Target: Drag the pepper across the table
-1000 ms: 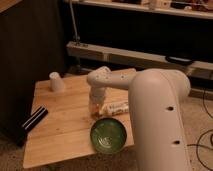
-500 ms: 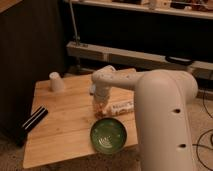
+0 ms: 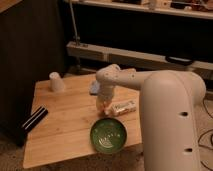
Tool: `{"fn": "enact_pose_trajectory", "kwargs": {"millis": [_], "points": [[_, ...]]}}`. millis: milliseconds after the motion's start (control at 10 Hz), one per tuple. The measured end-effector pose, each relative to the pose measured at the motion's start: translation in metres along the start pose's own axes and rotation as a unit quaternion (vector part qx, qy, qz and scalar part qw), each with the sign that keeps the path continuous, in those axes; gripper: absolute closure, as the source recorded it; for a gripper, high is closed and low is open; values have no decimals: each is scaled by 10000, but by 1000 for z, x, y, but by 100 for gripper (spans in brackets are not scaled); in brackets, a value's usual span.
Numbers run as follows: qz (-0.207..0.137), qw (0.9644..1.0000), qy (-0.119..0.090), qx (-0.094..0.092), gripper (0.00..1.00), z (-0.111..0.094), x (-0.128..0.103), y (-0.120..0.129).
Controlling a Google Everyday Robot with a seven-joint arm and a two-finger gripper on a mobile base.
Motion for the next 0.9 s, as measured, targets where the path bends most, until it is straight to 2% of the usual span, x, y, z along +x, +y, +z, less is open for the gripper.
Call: {"fn": "enact_pose_trajectory", "kwargs": {"millis": [900], "points": [[241, 9997, 57, 50, 100, -3, 14, -31]]}}
